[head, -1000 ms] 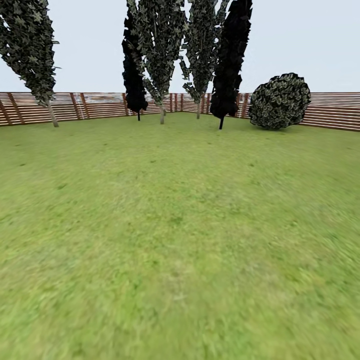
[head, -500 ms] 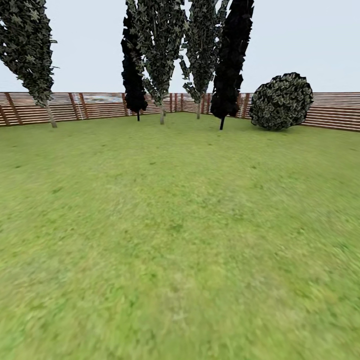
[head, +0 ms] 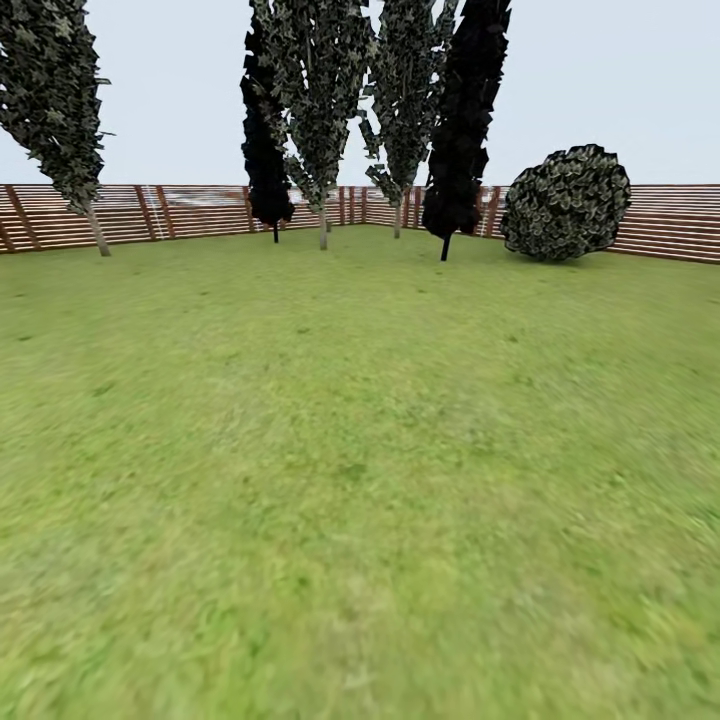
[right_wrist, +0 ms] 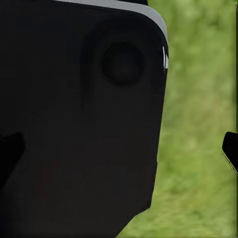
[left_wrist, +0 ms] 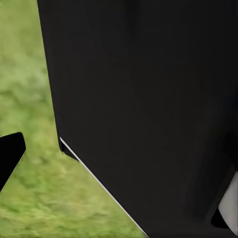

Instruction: Take the three Easter eggs out of the wicker basket on the lawn in the garden, then place them on the lawn next to a single tree (choose any tree) so that all three eggs are next to the same tree and none are left in the basket.

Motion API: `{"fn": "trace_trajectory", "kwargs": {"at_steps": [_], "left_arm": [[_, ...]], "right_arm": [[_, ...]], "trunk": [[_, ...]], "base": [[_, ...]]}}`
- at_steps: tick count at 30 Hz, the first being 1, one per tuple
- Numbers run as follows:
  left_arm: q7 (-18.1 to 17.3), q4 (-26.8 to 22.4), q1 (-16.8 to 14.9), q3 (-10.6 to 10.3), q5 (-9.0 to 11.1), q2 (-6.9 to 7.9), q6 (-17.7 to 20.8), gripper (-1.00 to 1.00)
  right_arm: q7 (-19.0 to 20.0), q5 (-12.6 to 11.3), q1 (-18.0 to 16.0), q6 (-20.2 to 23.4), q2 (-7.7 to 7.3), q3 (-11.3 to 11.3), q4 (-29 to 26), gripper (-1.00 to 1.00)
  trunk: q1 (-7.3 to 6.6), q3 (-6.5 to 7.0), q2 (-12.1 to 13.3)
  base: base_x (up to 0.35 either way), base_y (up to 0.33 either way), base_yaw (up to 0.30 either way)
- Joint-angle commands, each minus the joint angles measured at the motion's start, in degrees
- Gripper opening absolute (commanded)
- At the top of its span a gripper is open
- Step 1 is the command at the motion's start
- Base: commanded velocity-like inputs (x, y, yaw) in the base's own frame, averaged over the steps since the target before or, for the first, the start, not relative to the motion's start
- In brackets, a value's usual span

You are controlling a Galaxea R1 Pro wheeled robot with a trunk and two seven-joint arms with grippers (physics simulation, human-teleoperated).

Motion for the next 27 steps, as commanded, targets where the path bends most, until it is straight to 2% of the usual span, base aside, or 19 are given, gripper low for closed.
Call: {"fn": "trace_trajectory", "kwargs": {"at_steps": [1,18,22,27], "left_arm": [[-0.1,0.0,0.0,0.0,0.0,0.00,0.0,1.00],[-0.1,0.0,0.0,0.0,0.0,0.01,0.0,1.00],[-0.1,0.0,0.0,0.0,0.0,0.02,0.0,1.00],[-0.1,0.0,0.0,0.0,0.0,0.01,0.0,1.00]], "right_arm": [[0.0,0.3,0.0,-0.2,-0.01,0.0,0.1,1.00],[0.0,0.4,0.0,-0.1,-0.11,0.3,0.2,1.00],[0.0,2.0,0.0,-0.4,-0.11,1.4,0.1,1.00],[0.0,2.4,0.0,-2.7,0.00,1.6,0.1,1.00]], "trunk": [[0.03,-0.04,0.0],[0.03,-0.04,0.0],[0.03,-0.04,0.0],[0.03,-0.04,0.0]], "base": [[0.325,0.000,0.000],[0.325,0.000,0.000],[0.325,0.000,0.000],[0.325,0.000,0.000]]}}
